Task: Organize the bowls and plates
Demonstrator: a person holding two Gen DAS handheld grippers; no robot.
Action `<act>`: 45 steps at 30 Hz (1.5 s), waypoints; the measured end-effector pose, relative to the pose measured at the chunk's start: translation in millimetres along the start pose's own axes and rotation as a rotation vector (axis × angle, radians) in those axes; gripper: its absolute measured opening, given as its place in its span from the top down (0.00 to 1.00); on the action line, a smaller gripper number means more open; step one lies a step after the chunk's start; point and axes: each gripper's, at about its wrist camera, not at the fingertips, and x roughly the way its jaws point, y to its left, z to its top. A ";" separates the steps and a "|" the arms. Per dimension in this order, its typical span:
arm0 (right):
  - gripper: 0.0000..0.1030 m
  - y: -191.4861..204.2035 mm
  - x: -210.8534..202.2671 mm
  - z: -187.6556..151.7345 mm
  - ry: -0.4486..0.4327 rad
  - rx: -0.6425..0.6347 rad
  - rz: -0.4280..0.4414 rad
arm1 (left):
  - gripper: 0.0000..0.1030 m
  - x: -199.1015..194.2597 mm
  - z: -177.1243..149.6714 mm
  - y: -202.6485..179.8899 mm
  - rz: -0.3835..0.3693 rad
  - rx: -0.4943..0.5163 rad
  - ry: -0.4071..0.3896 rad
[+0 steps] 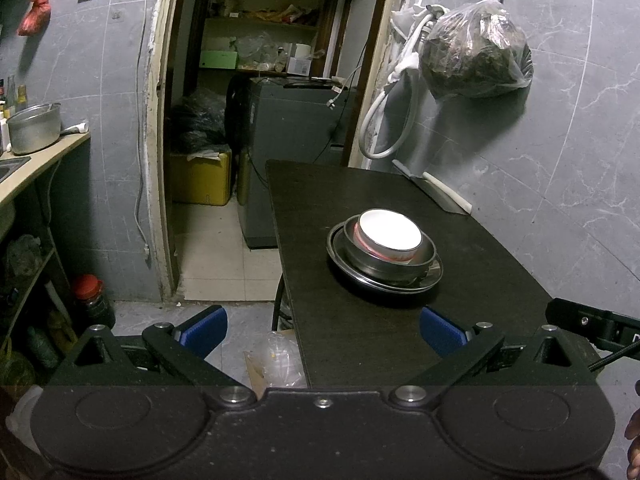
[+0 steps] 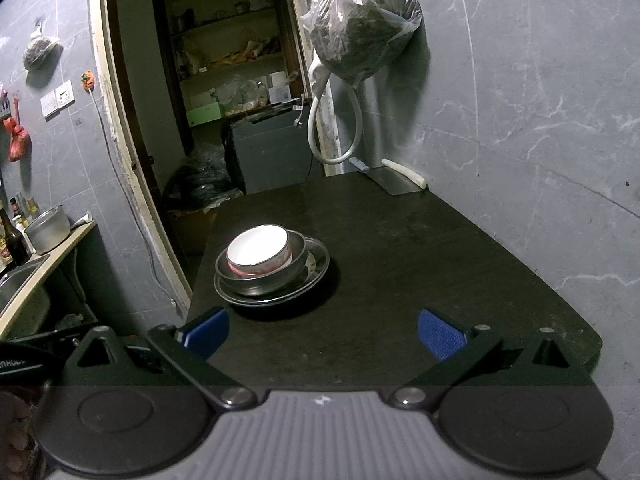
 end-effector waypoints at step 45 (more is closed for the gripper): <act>0.00 4.3 5.0 0.1 0.011 -0.003 -0.009 | 0.01 6.3 -1.0 4.8 -0.022 -0.028 0.023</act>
